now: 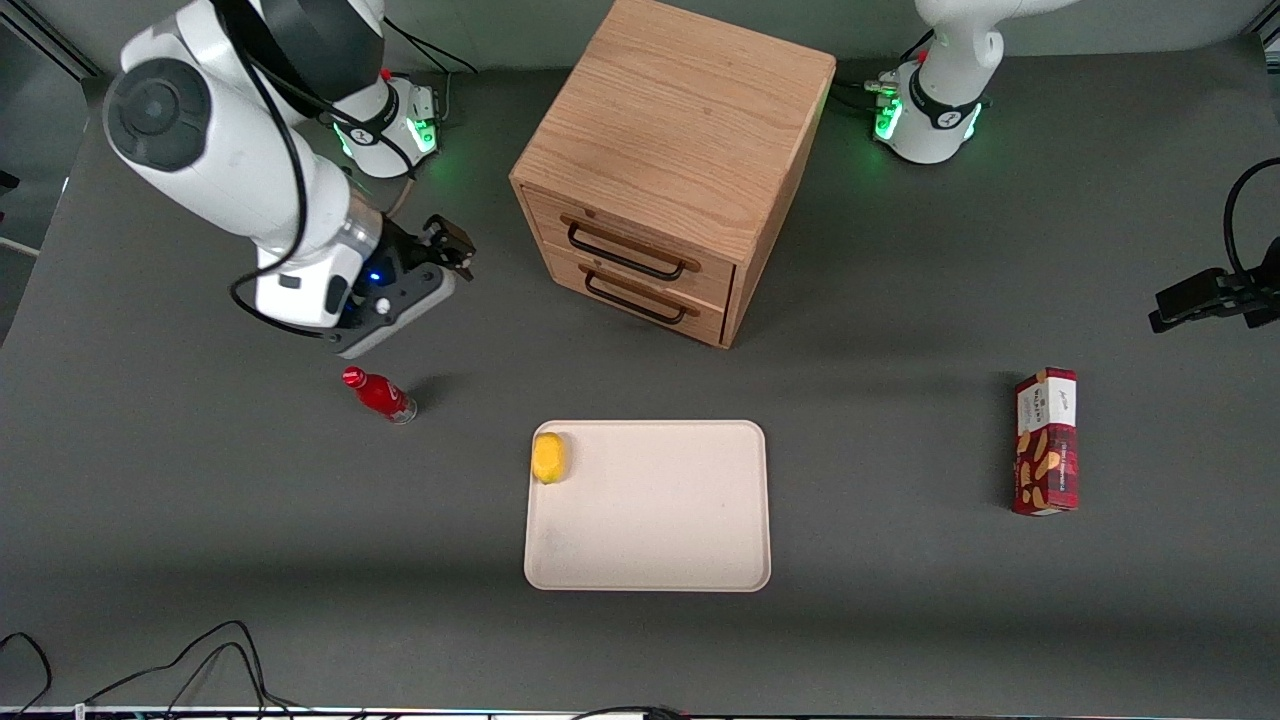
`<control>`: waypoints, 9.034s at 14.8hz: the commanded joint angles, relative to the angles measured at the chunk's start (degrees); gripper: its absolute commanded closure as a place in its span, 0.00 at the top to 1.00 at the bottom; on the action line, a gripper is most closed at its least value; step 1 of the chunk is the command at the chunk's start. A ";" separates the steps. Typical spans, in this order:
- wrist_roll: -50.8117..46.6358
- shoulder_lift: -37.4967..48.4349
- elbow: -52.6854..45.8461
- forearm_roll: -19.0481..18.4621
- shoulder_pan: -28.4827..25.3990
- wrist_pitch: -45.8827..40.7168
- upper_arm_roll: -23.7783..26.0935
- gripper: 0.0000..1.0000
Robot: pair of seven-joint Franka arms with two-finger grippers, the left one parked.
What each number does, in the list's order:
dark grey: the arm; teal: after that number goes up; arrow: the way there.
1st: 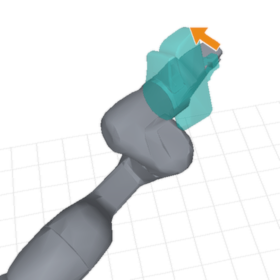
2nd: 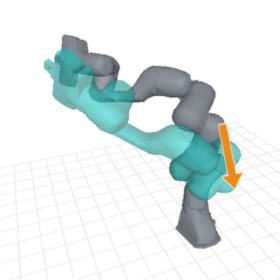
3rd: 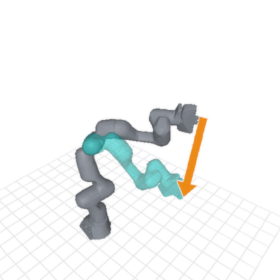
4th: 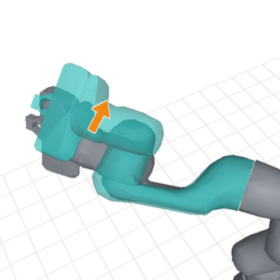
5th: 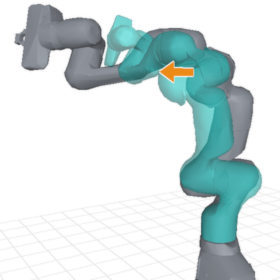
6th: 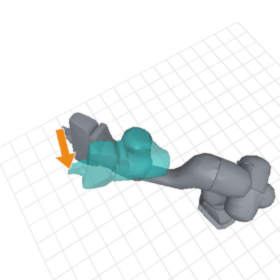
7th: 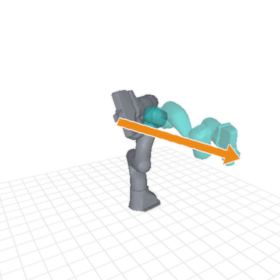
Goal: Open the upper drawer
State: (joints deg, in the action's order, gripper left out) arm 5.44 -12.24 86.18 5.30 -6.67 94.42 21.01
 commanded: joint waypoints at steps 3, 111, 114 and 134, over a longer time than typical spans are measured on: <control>9.05 -5.32 -3.91 0.59 0.17 -0.37 4.55 1.00; 29.62 -25.72 -8.92 -4.78 -7.74 12.55 5.71 1.00; 29.98 -26.52 -10.41 -4.69 -7.83 11.14 4.92 1.00; 31.65 -31.44 -19.65 -4.69 -7.74 6.13 2.98 1.00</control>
State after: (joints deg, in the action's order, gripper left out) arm 35.54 -41.62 69.59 2.02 -14.06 102.05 24.11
